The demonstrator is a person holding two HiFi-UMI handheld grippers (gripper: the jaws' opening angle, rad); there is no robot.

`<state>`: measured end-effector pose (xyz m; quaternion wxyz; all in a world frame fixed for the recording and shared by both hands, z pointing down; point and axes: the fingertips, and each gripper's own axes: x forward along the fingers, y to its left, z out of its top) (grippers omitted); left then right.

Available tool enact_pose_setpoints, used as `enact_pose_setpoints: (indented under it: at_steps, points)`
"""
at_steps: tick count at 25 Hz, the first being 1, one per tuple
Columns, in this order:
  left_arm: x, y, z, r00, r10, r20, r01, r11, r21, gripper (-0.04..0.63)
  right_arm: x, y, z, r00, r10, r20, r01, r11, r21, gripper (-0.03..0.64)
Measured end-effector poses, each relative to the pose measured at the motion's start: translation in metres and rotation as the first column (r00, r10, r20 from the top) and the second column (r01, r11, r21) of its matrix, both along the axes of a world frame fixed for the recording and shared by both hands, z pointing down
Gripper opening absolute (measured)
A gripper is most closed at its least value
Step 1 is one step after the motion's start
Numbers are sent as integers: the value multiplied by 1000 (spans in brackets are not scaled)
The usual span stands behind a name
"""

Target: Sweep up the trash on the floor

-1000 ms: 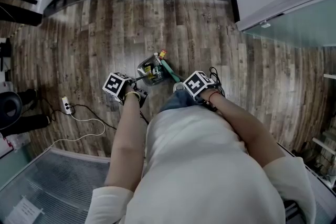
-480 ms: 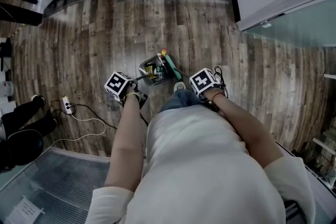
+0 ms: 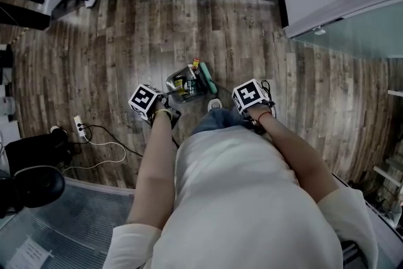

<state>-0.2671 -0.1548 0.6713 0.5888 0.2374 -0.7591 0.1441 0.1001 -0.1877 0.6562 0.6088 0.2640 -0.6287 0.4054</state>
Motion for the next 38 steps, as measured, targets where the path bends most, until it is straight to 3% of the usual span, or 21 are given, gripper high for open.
enact_pose_setpoints:
  at_steps: [5, 8, 15, 29, 38]
  points:
    - [-3, -3, -4, 1000, -11, 21, 11, 1000, 14, 91, -3, -19, -1, 1000, -23, -20, 24, 998, 63, 97]
    - [0, -3, -4, 1000, -17, -1, 17, 1000, 11, 92, -9, -36, 1, 998, -56, -26, 59, 992, 108, 97]
    - [0, -4, -6, 1000, -23, 2, 23, 1000, 11, 94, -36, -70, 9, 971, -223, -82, 234, 957, 173, 97]
    - [-4, -6, -8, 1000, -19, 6, 18, 1000, 11, 95, -52, -59, 25, 910, -393, -131, 408, 904, 125, 97]
    - [-3, -12, -6, 1000, -27, -3, 27, 999, 17, 98, -47, -45, 25, 912, -394, -119, 405, 909, 100, 97]
